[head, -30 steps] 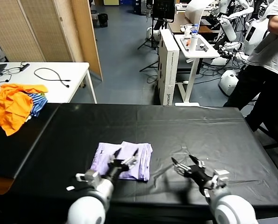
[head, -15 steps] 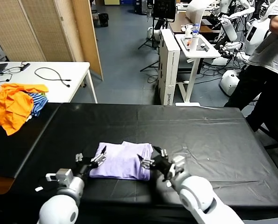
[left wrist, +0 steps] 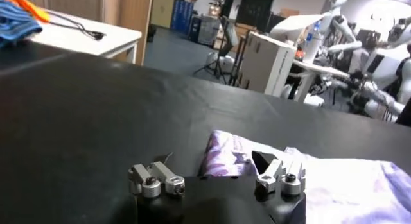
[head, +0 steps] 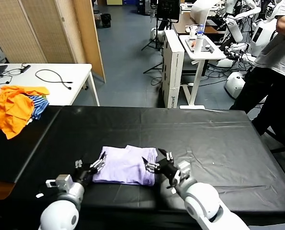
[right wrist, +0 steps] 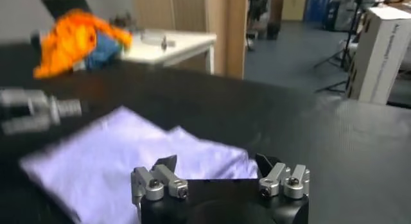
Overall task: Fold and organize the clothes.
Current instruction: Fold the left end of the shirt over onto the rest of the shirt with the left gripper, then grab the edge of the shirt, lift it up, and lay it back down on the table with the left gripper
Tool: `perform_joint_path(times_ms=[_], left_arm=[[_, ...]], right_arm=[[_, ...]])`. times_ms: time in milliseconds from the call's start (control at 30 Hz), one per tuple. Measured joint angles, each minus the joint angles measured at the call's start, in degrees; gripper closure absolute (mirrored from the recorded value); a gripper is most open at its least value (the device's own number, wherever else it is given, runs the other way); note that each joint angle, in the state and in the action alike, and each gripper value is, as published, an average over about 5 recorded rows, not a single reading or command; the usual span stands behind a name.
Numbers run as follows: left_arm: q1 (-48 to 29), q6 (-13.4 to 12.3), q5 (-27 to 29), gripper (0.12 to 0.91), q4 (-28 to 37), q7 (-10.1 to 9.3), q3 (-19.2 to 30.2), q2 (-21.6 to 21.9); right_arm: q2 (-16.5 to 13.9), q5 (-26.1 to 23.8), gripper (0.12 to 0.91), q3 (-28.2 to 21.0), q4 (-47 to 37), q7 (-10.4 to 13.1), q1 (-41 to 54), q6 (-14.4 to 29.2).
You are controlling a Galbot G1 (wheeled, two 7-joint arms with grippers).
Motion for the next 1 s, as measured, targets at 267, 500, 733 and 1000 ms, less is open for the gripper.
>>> perform_joint_path(times_ms=[267,500,733,1000], left_arm=[[0.51,-1.12,-2.69,0.123,2.08,1.83,-0.48,-3.61],[0.51,-0.65,-11.79,0.123,2.07,3.16,-2.22,-5.40],[1.28,-0.82,-19.12,0.123,2.80,5.67,-4.81,-6.46],[1.64,-1.15,-20.06,0.124,3.53,6.27,-5.38,-7.32]], right_arm=[[-0.20,4.52,0.118,11.68,4.04,-0.07,-5.95,0.07],[0.26,4.55,0.118,13.93,4.72,-0.07,-7.40,0.15],[0.29,4.53,0.118,14.22,4.88,-0.01,-7.35,0.15],[0.30,4.34,0.118,14.63,4.88,-0.07,-7.83,0.15]])
